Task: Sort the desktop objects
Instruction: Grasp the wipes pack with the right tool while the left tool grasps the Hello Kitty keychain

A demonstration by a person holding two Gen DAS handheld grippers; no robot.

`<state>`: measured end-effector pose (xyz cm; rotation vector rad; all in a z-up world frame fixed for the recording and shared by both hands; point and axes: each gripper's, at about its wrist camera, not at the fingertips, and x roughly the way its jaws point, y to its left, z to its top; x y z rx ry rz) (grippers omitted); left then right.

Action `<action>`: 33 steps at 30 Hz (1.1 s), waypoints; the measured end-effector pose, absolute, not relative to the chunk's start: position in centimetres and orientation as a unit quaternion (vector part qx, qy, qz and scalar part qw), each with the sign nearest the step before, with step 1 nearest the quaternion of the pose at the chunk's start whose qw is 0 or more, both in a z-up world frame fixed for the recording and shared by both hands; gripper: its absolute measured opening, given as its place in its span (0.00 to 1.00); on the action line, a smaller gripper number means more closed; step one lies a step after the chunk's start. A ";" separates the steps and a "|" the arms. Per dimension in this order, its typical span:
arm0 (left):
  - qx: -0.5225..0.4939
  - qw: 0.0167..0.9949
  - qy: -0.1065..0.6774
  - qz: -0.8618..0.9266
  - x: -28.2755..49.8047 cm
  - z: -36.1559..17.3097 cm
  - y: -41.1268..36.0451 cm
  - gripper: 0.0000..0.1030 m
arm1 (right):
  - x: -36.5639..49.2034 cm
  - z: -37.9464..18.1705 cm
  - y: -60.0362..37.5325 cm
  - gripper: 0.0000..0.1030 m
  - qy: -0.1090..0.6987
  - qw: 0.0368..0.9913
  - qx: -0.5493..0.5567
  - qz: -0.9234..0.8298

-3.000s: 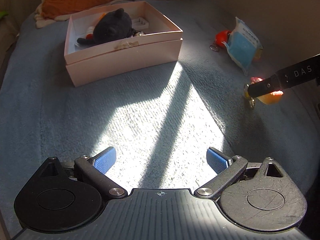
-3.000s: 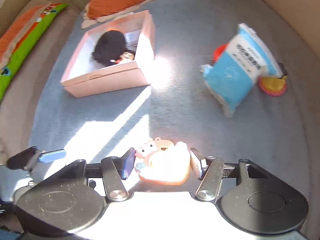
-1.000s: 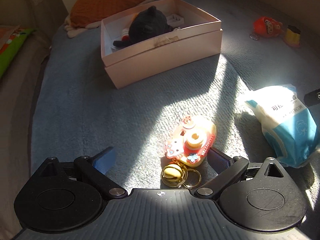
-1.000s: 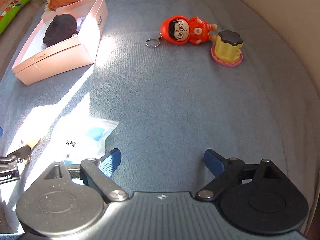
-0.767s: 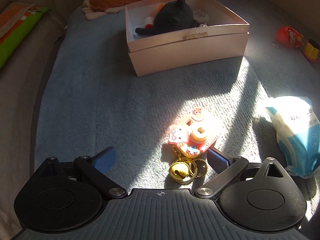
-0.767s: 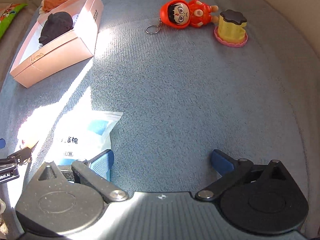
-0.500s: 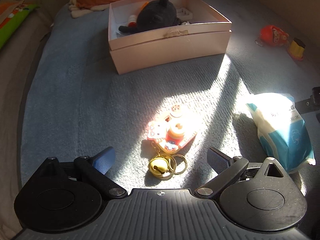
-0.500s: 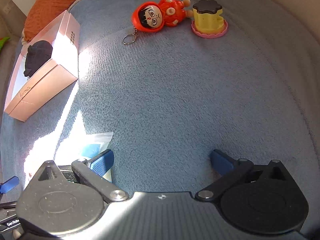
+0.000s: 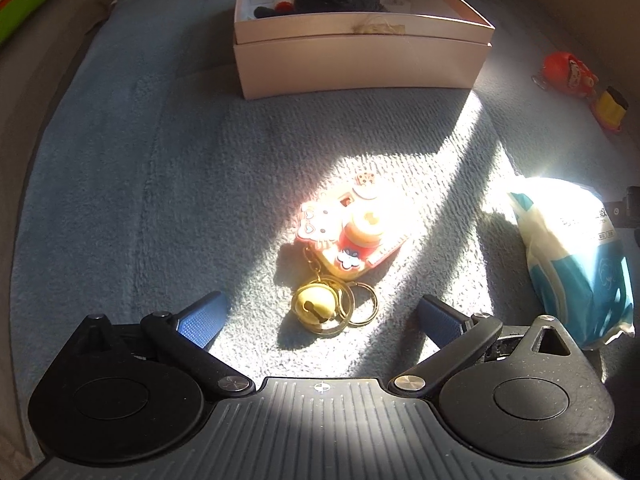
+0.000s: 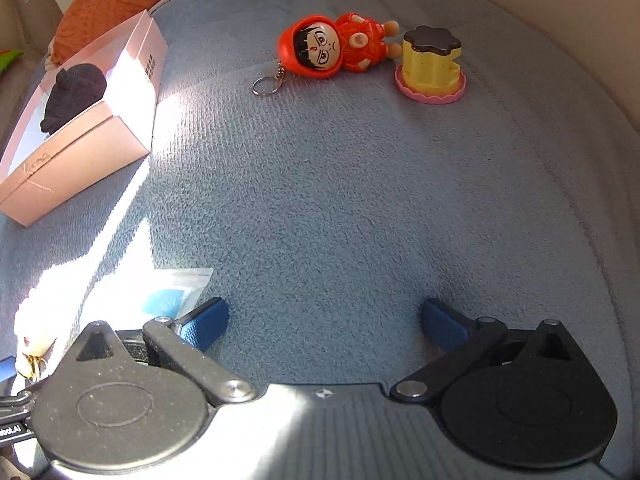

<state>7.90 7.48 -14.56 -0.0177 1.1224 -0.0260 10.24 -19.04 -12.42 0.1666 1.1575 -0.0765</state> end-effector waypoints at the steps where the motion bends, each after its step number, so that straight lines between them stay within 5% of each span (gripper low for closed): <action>1: -0.012 0.849 0.528 -0.010 7.8 -14.6 7.5 1.00 | 10.1 -12.4 -18.8 1.00 0.549 0.832 0.066 -0.032; 14: -0.005 0.864 0.503 -0.031 8.9 -12.1 6.5 1.00 | 7.3 -7.3 -17.2 1.00 0.514 0.856 0.037 0.047; 16: -0.025 0.852 0.522 -0.029 9.6 -12.7 6.8 0.94 | 5.9 -6.7 -15.8 1.00 0.503 0.861 -0.009 0.077; 17: -0.035 0.845 0.532 -0.033 10.0 -13.0 6.9 0.83 | 5.6 -7.0 -14.9 1.00 0.499 0.861 -0.028 0.091; 27: -0.045 0.841 0.538 -0.046 11.7 -12.6 6.2 0.83 | 3.3 -7.4 -11.0 0.99 0.477 0.864 -0.110 0.119; 30: -0.016 0.843 0.537 -0.034 12.0 -12.6 5.7 0.68 | 4.3 -8.1 -10.3 0.99 0.490 0.858 -0.099 0.115; 33: 0.009 0.849 0.527 -0.032 11.6 -12.3 6.0 0.66 | 5.5 -9.1 -9.6 0.99 0.511 0.847 -0.099 0.104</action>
